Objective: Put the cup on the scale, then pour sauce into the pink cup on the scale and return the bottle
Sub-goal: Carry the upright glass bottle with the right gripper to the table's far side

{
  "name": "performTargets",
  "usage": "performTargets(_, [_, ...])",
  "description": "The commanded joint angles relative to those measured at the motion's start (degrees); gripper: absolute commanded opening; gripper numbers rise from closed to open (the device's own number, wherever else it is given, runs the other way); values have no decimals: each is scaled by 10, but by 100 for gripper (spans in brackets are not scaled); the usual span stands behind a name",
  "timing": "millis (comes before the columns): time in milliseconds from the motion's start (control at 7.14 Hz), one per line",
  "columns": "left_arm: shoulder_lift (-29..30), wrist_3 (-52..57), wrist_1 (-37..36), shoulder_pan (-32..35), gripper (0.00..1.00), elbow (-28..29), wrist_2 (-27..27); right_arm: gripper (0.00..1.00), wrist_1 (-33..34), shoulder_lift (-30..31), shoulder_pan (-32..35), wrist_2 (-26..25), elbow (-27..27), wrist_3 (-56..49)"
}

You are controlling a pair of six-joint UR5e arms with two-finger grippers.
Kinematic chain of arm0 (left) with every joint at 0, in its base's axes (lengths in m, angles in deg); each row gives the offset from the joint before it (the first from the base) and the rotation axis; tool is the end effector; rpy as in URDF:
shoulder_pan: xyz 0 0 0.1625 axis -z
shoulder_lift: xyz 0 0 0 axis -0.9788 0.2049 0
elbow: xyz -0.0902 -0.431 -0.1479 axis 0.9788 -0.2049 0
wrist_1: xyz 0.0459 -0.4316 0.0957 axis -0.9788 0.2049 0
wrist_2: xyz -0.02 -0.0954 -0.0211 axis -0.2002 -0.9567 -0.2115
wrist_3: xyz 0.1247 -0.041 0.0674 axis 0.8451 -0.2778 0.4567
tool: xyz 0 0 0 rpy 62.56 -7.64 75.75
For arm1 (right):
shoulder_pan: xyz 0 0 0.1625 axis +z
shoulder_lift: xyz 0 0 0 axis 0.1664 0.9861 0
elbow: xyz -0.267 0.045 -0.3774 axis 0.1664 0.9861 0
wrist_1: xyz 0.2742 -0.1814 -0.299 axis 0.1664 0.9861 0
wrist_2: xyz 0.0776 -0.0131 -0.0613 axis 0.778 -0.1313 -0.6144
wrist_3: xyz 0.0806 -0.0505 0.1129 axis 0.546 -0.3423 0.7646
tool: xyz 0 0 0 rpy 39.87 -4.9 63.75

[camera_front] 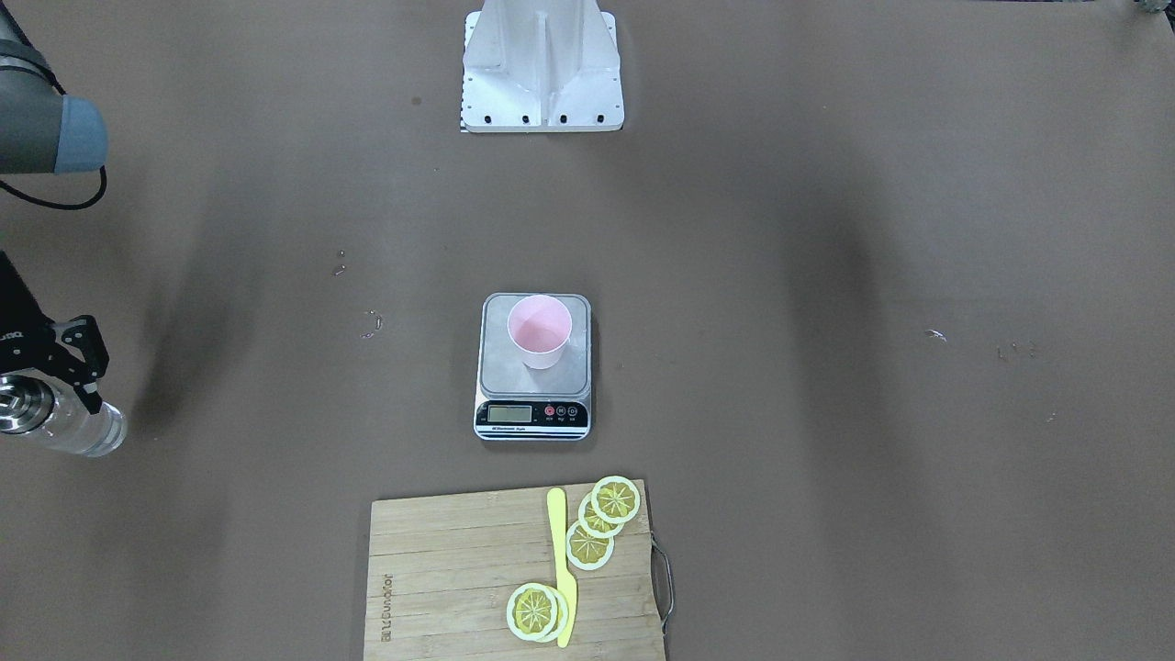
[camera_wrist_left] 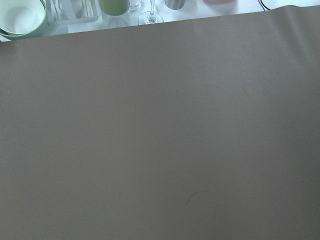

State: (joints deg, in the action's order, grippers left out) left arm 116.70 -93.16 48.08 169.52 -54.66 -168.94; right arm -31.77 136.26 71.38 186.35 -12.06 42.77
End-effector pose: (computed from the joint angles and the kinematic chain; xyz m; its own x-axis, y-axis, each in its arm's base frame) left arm -0.0331 -0.6190 0.6266 0.6267 0.2089 -0.7508 0.1127 0.9289 0.3526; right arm -0.2361 -0.6125 0.5553 0.7523 -0.2616 0.6047 -0.1210 0.8474 0.5170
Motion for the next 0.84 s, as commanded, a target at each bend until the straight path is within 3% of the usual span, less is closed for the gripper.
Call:
performTargets(0, [-3, 0, 1, 3, 97, -9, 1, 0, -57, 13, 31, 45, 58, 0])
performTargets(700, [-4, 0, 2, 3, 97, -15, 1, 0, -75, 60, 45, 71, 50, 2])
